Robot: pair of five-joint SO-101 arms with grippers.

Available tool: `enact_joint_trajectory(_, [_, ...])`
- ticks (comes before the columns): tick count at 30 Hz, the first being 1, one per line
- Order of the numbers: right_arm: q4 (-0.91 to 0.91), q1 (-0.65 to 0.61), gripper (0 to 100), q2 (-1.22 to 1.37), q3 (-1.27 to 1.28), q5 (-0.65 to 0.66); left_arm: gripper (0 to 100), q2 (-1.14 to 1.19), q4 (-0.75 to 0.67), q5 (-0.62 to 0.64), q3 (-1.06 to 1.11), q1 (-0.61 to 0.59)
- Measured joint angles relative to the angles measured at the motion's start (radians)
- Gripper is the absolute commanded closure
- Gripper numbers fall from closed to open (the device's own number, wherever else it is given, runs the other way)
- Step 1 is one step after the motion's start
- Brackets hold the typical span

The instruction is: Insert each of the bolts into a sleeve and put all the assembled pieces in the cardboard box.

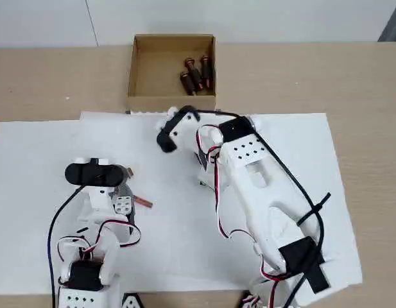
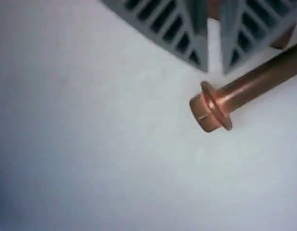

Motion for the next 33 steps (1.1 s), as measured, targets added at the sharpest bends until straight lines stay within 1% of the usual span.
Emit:
enact_joint_trajectory(6, [-0.097,-0.002,87.1,0.0,0.058,0.143,99,0.0,0.0,0.0,0.0,0.0])
enact_joint_trajectory(10, [-0.141,0.002,86.7,0.0,0.061,0.195,99,0.0,0.0,0.0,0.0,0.0])
enact_joint_trajectory(15, [-0.153,0.0,86.5,0.0,0.061,0.244,99,0.0,0.0,0.0,0.0,0.0])
enact_joint_trajectory(24, [-0.157,0.0,86.4,0.031,0.061,0.261,99,0.0,0.0,0.0,0.0,0.0])
enact_joint_trajectory(28, [-0.157,0.0,81.2,0.035,0.061,0.285,99,0.0,0.0,0.0,0.0,0.0])
enact_joint_trajectory(33, [-0.169,0.0,80.8,0.035,0.061,0.293,99,0.0,0.0,0.0,0.0,0.0])
